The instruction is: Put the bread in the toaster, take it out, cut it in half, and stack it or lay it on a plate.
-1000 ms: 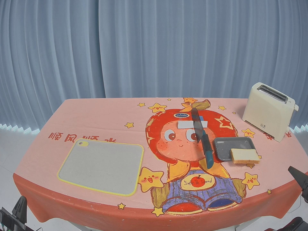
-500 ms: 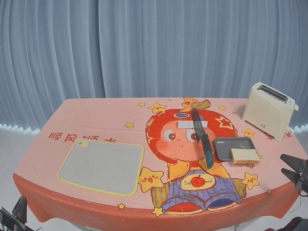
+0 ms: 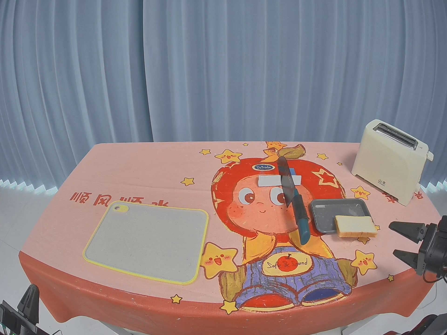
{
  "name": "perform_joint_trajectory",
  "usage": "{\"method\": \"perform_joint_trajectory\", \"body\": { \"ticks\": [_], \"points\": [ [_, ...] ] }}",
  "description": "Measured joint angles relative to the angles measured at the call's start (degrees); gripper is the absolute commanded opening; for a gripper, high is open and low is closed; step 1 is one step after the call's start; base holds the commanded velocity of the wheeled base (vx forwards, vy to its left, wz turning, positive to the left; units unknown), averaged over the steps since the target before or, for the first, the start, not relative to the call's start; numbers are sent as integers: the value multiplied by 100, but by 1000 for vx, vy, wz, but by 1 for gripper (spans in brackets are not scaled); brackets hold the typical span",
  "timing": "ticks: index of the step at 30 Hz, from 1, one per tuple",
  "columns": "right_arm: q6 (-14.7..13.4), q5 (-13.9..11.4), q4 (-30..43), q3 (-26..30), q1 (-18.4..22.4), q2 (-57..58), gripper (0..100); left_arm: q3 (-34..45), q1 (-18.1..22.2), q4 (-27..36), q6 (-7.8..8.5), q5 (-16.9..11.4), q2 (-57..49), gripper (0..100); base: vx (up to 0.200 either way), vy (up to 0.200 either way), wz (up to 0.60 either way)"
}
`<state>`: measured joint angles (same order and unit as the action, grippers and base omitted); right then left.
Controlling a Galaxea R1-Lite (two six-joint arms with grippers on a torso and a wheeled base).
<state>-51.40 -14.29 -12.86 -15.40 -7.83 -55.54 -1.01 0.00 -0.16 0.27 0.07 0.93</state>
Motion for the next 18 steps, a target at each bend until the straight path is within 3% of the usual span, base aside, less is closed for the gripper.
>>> {"method": "perform_joint_trajectory", "body": {
  "ticks": [5, 12, 18],
  "points": [
    [-316, -10, -2, -111, -52, -315, 100, 0, 0, 0, 0, 0, 0, 0, 0, 0, 0],
    [-474, -95, -107, -249, -82, -851, 100, 0, 0, 2, 0, 0, 0, 0, 0, 0, 0],
    [-956, -183, -664, -349, -93, -1369, 100, 0, 0, 0, 0, 0, 0, 0, 0, 0, 0]
  ]
}}
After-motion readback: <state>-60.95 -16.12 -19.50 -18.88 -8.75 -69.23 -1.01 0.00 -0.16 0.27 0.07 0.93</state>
